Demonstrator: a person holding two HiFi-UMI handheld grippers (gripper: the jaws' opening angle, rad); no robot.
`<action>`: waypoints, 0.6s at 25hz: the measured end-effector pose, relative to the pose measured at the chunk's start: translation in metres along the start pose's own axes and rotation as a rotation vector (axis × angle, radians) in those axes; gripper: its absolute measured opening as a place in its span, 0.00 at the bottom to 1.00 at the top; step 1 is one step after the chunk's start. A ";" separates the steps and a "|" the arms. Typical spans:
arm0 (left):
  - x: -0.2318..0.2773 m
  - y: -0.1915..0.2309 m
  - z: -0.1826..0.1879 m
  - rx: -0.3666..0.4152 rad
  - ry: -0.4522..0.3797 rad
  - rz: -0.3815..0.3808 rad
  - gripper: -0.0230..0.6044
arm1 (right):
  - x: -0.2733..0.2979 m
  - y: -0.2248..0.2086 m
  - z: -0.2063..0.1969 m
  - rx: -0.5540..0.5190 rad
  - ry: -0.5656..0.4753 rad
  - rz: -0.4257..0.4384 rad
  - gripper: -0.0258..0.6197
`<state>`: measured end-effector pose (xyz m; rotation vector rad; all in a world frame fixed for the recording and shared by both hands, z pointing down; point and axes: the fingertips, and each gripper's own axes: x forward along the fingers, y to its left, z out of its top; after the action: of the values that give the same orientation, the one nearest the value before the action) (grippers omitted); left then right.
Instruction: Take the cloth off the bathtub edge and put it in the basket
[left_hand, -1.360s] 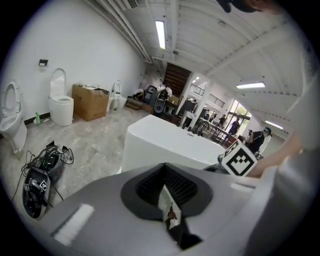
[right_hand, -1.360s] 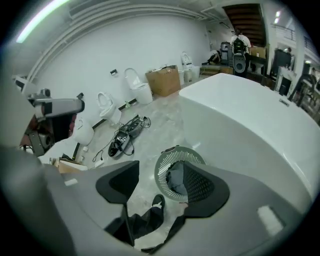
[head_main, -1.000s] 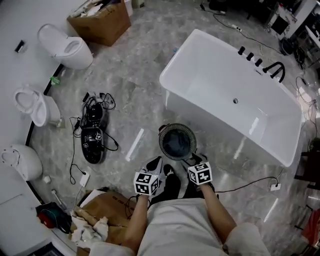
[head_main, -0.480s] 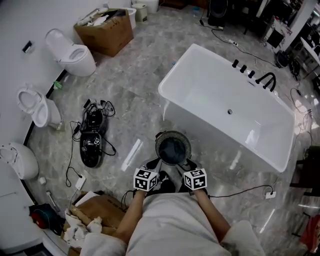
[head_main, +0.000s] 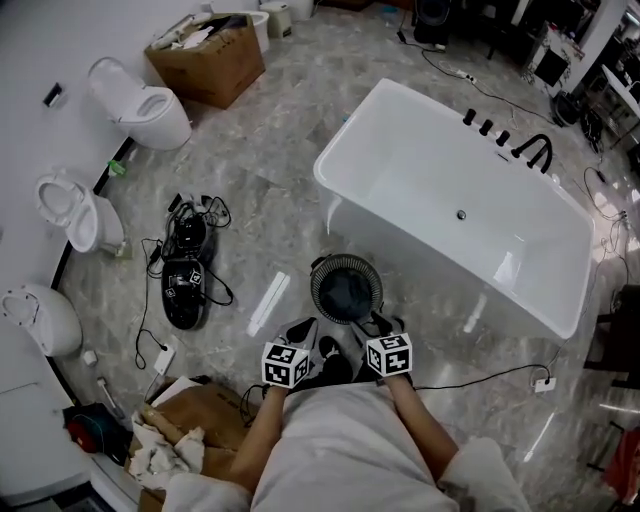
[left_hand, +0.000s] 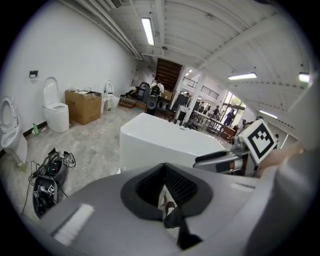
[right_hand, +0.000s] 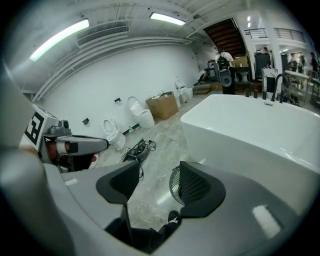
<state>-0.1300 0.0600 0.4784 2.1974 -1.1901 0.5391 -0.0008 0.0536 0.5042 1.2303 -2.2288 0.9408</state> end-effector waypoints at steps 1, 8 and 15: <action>-0.002 0.002 -0.002 -0.004 0.001 0.004 0.13 | 0.002 0.001 -0.001 0.000 0.004 0.001 0.43; 0.006 0.010 0.000 -0.032 -0.006 0.017 0.13 | 0.011 0.005 0.000 -0.010 0.017 0.028 0.38; 0.017 0.009 0.012 -0.034 -0.011 -0.010 0.13 | 0.006 -0.013 0.009 0.048 -0.006 -0.009 0.19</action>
<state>-0.1280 0.0374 0.4824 2.1795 -1.1849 0.4994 0.0071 0.0389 0.5070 1.2652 -2.2156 0.9941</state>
